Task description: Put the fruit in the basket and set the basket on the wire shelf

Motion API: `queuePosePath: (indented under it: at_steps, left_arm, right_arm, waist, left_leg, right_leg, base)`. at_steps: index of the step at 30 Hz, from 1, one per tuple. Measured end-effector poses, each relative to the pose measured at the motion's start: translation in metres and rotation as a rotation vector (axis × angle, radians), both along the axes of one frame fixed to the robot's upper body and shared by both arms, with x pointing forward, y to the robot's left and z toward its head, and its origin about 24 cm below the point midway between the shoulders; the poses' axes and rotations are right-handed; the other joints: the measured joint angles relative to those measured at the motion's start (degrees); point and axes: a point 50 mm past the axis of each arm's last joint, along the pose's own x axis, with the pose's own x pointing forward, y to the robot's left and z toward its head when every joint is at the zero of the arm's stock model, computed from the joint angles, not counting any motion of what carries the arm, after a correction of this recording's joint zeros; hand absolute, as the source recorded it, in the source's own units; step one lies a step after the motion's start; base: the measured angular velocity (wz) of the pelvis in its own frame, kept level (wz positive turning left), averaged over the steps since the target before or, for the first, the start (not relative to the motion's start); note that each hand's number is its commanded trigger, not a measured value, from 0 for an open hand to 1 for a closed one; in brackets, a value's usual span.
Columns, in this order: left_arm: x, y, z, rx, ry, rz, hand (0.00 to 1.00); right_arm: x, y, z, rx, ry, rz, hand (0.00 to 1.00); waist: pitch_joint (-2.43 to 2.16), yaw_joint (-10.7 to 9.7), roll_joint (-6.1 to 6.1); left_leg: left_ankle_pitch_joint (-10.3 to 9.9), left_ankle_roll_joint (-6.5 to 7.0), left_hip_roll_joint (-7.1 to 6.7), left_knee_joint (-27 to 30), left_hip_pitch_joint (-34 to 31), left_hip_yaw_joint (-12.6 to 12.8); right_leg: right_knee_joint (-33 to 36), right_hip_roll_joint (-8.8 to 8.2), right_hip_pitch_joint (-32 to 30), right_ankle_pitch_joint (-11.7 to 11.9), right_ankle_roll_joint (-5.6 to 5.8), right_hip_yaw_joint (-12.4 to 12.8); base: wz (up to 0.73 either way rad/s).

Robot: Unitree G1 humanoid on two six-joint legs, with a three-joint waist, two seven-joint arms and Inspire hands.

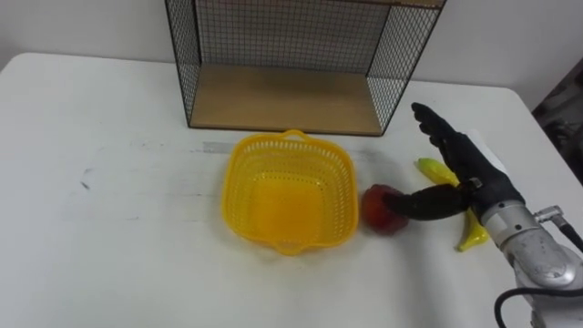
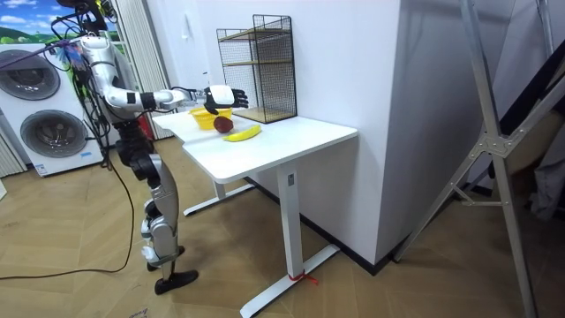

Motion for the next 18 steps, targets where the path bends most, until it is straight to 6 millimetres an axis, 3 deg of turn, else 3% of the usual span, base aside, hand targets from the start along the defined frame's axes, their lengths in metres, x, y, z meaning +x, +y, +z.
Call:
queuePosePath:
  at_steps: [18]
  left_arm:
    - [0.0011,-0.0027,-0.0008,-0.007,0.004,-0.026,0.00]
  right_arm:
    - [0.0004,0.0020,0.0040,0.040,-0.014,0.015,0.00]
  waist:
    - [0.09,-0.10,0.35]
  left_leg:
    - [0.00,0.00,-0.04,0.17,0.25,-0.62]
  right_leg:
    - [-0.01,-0.02,0.40,0.01,0.02,-0.19]
  base:
    - [0.01]
